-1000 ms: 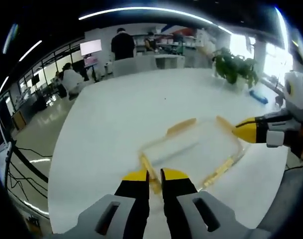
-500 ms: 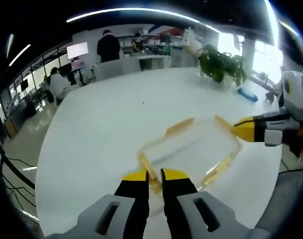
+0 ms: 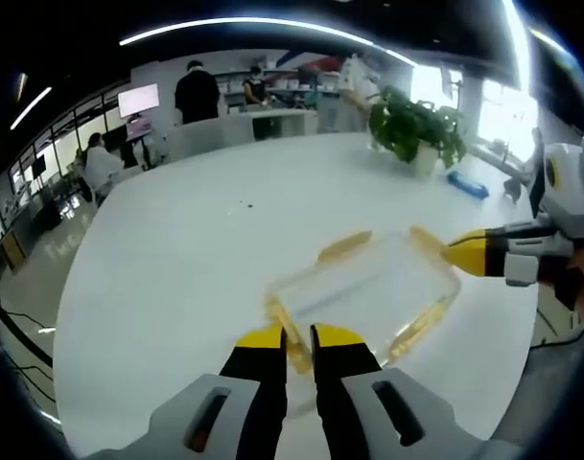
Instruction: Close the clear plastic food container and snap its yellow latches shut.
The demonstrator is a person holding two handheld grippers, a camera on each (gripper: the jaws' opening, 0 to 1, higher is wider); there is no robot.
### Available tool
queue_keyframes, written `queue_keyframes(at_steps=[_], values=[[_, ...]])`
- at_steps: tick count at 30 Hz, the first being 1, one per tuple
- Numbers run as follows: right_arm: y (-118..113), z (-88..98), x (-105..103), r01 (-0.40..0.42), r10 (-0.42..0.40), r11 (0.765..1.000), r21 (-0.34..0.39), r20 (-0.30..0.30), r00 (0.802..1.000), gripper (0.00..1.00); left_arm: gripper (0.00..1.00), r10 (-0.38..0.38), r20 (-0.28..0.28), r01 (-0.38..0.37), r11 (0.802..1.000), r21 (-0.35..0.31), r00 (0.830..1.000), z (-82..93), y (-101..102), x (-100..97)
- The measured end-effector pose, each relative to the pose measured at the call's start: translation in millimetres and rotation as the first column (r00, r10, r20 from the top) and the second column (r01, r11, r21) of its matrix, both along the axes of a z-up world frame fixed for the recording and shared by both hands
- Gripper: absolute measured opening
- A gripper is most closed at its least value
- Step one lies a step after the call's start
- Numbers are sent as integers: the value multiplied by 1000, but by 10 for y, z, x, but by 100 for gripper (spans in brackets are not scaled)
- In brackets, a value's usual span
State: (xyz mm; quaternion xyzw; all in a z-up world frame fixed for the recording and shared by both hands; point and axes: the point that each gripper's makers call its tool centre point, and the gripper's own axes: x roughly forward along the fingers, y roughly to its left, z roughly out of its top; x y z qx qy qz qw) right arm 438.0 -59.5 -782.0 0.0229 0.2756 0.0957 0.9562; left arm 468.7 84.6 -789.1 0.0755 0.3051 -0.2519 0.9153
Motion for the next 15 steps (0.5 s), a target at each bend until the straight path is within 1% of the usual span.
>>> queue_keyframes(at_steps=[6,9,15], values=[[-118,-18,-26,26,-26,1000,9,-1,1000,0,6,-6,3,6,1000,-16,1000,15,-102,-6],[-178,-31,-31,39,-39,999,7,3,999,0,6,-16,9,16,1000,-12,1000,-5,-174,-27],[-216,-25,-20,46,-46,999,5,7,999,0,7,-24,1,24,1000,-13,1000,-46,-213,-45]])
